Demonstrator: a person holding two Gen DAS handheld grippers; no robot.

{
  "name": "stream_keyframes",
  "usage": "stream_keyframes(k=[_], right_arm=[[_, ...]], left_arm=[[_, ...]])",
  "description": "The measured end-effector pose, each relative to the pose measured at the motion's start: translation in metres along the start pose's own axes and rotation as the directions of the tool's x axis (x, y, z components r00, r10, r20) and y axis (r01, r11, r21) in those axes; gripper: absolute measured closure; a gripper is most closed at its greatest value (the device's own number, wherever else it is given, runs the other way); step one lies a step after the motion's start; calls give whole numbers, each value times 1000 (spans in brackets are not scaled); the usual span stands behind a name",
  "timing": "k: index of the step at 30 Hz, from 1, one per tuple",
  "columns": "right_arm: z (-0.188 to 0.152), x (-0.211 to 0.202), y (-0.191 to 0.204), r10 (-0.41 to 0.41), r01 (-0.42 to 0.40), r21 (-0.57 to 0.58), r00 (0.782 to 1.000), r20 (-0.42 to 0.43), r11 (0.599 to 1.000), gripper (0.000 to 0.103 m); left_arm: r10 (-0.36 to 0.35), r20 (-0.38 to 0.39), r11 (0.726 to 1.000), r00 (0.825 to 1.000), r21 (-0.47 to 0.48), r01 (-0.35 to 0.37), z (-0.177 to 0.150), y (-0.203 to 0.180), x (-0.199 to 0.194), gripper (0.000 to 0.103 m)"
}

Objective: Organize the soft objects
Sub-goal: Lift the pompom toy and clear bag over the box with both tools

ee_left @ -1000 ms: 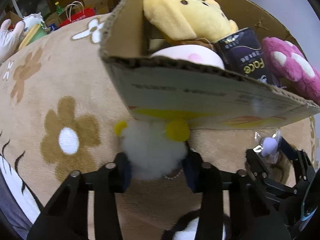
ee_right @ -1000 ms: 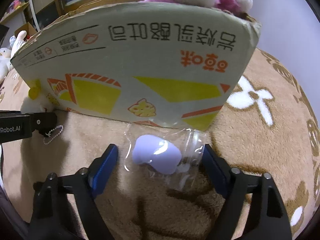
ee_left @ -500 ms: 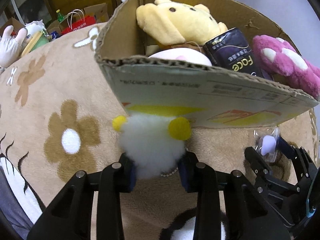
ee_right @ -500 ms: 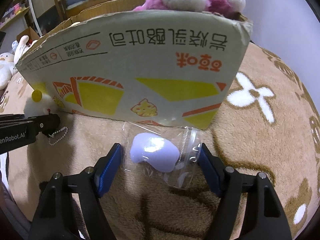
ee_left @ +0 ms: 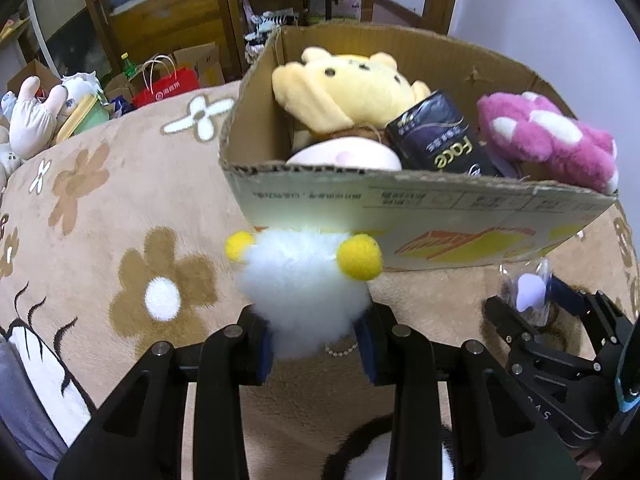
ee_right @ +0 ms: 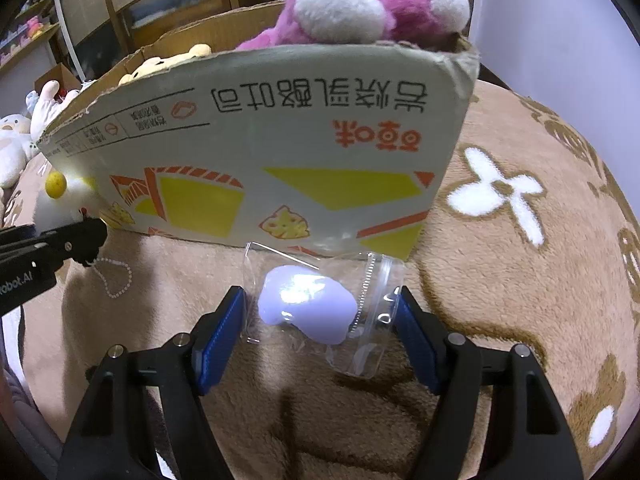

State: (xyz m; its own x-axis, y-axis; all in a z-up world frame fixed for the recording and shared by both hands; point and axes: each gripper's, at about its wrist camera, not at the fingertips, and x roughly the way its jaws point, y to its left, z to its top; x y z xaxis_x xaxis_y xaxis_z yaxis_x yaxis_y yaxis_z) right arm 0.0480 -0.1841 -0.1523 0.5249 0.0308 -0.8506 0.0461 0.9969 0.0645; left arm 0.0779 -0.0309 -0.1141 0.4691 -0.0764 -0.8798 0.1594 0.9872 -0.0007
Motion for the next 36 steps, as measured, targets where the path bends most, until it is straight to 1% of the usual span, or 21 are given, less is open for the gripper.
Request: stream_keyframes(k=[5,12,17,20,22,25,29,32,36], right_arm=[[1,-4,-3,10,-10,9,1000,5,1000,25],[3,-12,-12,17,-18,31,1000,22,999,25],[6,-25,-24,27,-30,67,998,49,997,25],[6,-31,-27,44,-48,76,998,52,996,25],[5,-33,-28,57,-61,81,997,52,995,25],[6,-39,-29,54,-59,74,996,69,995,25],[5,-49,-24,53,-59,59,993,102,997,25],[4,-63,-19,64,-71,50,990,126,996,25],[7,-80,-19,79,-87,42,982,171,995,25]], left_arm=[[-3,22,1000,1000,6,3,5,-6,-5,71],[-55,26,998,998,-9,55,7,-6,-10,71],[-53,52,999,997,2,53,4,-8,-21,70],[-25,43,1000,999,19,24,2,-9,-23,70],[-37,45,999,998,24,36,0,-9,-27,70],[-52,71,998,996,25,50,-1,-8,-36,70],[-95,117,995,989,26,93,-1,-8,-54,70],[-78,138,996,987,45,72,0,-10,-67,70],[-49,191,997,980,66,37,1,-9,-89,70]])
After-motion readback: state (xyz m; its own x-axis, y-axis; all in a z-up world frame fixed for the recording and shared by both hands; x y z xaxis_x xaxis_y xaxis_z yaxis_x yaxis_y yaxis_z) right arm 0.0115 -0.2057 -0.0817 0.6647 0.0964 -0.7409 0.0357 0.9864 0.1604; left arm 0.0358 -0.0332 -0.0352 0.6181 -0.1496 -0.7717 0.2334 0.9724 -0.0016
